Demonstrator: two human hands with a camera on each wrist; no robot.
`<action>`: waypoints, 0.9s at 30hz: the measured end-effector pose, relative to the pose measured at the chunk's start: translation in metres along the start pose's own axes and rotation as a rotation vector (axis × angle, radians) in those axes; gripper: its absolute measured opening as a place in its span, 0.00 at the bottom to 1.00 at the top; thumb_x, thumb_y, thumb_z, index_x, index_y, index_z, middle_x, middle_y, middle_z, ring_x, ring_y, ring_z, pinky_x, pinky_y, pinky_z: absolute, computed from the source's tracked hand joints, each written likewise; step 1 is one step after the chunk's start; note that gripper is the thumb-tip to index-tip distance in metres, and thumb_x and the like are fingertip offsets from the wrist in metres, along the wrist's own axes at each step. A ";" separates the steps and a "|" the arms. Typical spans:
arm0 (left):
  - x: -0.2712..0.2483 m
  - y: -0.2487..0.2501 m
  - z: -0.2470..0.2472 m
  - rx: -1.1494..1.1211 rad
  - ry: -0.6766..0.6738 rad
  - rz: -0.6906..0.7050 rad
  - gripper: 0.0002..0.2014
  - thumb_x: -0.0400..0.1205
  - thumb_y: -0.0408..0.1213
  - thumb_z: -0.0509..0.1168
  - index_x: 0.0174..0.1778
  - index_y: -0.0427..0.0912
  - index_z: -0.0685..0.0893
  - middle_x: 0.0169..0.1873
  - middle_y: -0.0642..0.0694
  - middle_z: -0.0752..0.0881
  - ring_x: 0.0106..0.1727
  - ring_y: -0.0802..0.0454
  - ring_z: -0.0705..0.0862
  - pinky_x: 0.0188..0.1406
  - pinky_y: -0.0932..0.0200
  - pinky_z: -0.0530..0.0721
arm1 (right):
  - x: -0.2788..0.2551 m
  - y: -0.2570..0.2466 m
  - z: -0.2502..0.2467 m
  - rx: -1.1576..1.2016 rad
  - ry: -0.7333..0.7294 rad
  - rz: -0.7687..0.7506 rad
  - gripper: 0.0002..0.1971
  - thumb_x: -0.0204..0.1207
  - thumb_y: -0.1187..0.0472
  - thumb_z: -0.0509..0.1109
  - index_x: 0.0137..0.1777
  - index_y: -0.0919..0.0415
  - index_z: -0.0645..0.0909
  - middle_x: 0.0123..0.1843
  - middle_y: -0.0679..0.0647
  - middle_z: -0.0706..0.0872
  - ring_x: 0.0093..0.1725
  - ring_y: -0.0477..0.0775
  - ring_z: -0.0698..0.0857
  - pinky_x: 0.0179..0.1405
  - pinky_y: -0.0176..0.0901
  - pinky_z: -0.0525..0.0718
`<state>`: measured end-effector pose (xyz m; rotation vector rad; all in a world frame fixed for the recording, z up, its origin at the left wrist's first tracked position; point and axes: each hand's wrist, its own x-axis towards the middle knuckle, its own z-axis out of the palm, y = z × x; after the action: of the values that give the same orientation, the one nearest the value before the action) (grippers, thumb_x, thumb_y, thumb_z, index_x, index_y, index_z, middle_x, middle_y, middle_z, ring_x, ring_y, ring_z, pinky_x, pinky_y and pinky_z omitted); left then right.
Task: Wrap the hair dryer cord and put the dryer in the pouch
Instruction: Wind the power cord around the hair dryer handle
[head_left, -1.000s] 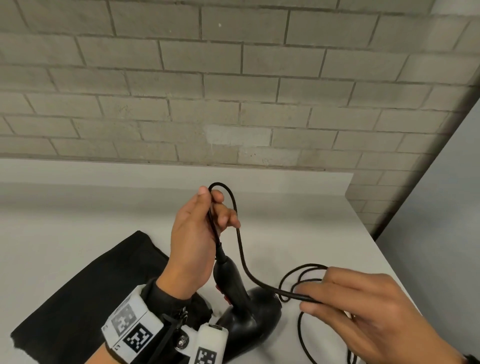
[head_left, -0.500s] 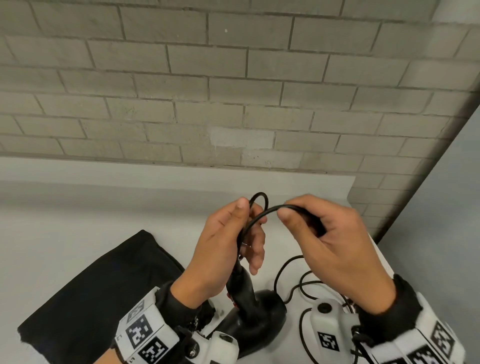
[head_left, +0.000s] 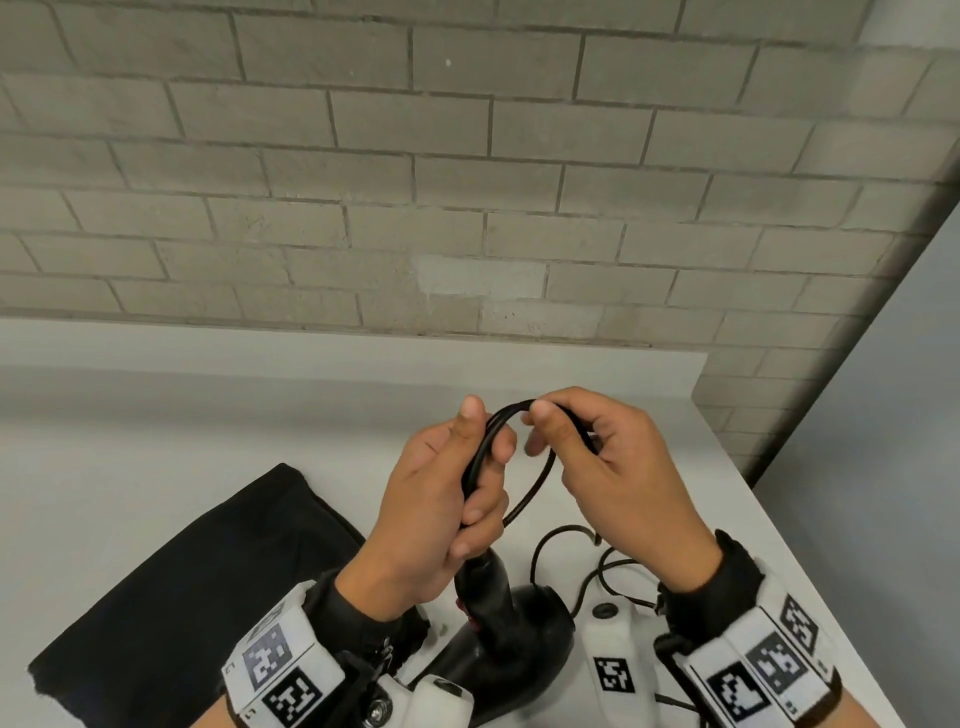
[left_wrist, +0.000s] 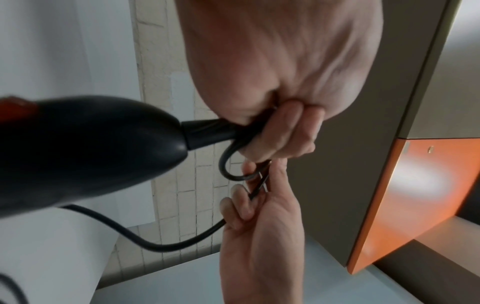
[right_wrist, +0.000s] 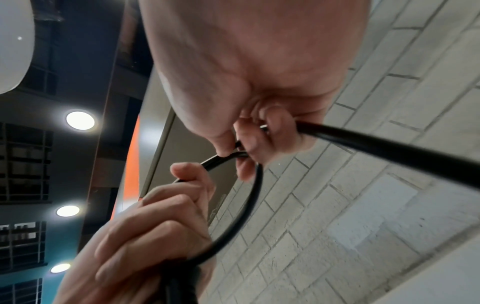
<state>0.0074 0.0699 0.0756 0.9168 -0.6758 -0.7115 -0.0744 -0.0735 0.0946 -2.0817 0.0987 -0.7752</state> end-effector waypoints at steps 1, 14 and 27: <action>0.000 -0.001 -0.001 -0.005 -0.013 -0.005 0.23 0.87 0.54 0.53 0.38 0.41 0.80 0.15 0.52 0.66 0.11 0.60 0.61 0.13 0.71 0.60 | 0.000 0.001 0.000 0.007 -0.003 -0.005 0.11 0.84 0.50 0.65 0.44 0.50 0.85 0.31 0.48 0.85 0.24 0.43 0.74 0.26 0.40 0.75; -0.001 -0.006 -0.008 -0.105 0.004 0.023 0.15 0.89 0.47 0.51 0.42 0.44 0.76 0.20 0.56 0.64 0.17 0.61 0.60 0.19 0.64 0.59 | -0.004 0.029 0.019 0.233 -0.016 0.149 0.11 0.85 0.55 0.65 0.47 0.61 0.82 0.33 0.51 0.83 0.23 0.42 0.74 0.24 0.34 0.73; 0.009 -0.005 -0.024 -0.359 0.340 0.075 0.17 0.91 0.47 0.50 0.42 0.43 0.77 0.18 0.55 0.63 0.14 0.62 0.60 0.15 0.67 0.60 | -0.096 0.130 -0.017 0.065 -0.129 0.310 0.10 0.83 0.62 0.66 0.43 0.51 0.86 0.37 0.56 0.85 0.38 0.55 0.84 0.43 0.45 0.82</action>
<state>0.0297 0.0720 0.0629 0.6547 -0.2662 -0.5685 -0.1334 -0.1317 -0.0450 -1.9863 0.3134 -0.4497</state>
